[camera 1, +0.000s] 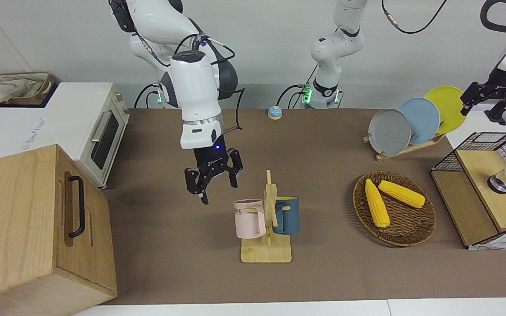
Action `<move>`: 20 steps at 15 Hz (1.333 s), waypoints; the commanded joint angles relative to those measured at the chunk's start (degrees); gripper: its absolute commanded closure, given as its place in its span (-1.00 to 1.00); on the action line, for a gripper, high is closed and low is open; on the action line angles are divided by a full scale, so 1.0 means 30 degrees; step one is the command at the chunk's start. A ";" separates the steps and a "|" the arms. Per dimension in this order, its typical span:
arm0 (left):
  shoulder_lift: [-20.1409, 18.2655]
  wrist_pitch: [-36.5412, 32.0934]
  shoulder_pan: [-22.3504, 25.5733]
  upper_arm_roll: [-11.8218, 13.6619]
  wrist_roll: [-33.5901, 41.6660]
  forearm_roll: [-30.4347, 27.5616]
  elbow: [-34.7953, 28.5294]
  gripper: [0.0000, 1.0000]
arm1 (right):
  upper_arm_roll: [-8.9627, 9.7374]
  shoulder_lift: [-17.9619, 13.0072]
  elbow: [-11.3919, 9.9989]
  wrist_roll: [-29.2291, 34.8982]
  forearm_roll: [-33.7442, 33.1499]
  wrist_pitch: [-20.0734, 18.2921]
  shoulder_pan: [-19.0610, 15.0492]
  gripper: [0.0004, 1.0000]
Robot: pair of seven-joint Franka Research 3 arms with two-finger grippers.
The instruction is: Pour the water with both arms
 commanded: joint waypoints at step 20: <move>0.3248 0.8728 0.3211 -0.0151 0.6238 -0.7852 -0.0960 -0.99 | 0.0336 0.2902 0.1780 0.0065 -0.2858 0.0728 0.0999 -0.30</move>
